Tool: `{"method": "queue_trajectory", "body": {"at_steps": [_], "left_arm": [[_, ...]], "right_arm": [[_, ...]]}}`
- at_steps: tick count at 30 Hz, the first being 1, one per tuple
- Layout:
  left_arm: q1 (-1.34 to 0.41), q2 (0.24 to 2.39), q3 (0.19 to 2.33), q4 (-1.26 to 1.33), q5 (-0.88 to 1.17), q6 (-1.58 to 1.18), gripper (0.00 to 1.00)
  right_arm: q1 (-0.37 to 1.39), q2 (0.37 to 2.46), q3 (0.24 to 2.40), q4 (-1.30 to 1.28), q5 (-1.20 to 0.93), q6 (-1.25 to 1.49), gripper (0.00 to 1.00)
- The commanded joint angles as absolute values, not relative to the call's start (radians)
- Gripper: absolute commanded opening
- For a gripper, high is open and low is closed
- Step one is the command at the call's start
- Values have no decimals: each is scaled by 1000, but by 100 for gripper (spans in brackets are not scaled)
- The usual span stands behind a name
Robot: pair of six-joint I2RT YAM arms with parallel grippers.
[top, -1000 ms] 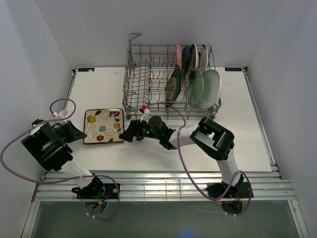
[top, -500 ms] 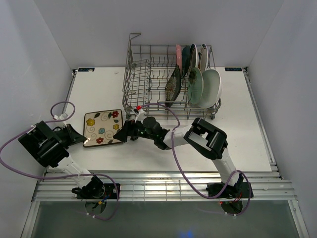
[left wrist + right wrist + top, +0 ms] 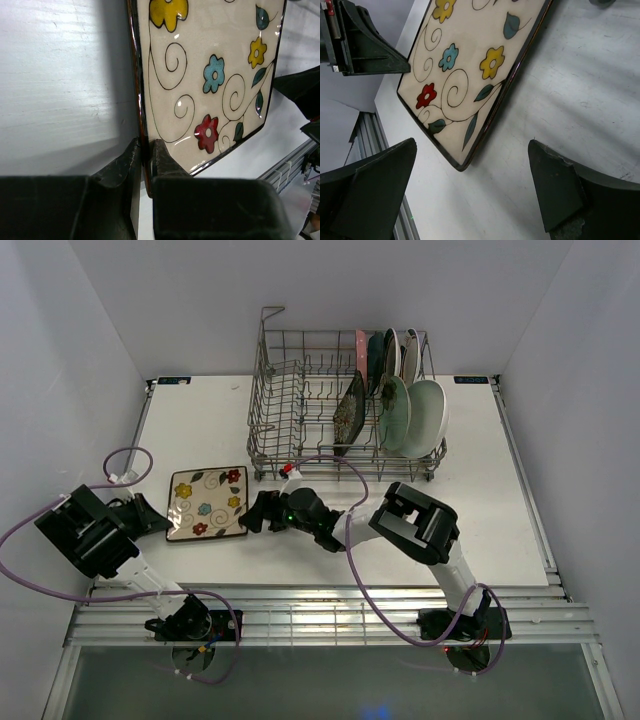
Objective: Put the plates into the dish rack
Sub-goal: Pick up the plate at the center of the board.
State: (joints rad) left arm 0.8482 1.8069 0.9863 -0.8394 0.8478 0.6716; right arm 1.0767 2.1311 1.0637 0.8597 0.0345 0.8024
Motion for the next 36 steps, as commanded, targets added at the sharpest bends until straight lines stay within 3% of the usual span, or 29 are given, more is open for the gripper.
{"method": "queue_trajectory", "body": {"at_steps": [1,27,30,36], "left_arm": [[867,1796,1028,-848,798,840,0],[874,1812,1005,-933,788,1045,0],[874,1813,999,-934,784,1052,0],[873,1813,989,-934,781,1060,0]], "right_arm": [[1081,2100,1040,842,109,814,98],[1081,2304,1269,672,-100,1029,100],[1081,2335,1287,687,-109,1057,92],[1085,2384,1344,677,-117,1078,88]]}}
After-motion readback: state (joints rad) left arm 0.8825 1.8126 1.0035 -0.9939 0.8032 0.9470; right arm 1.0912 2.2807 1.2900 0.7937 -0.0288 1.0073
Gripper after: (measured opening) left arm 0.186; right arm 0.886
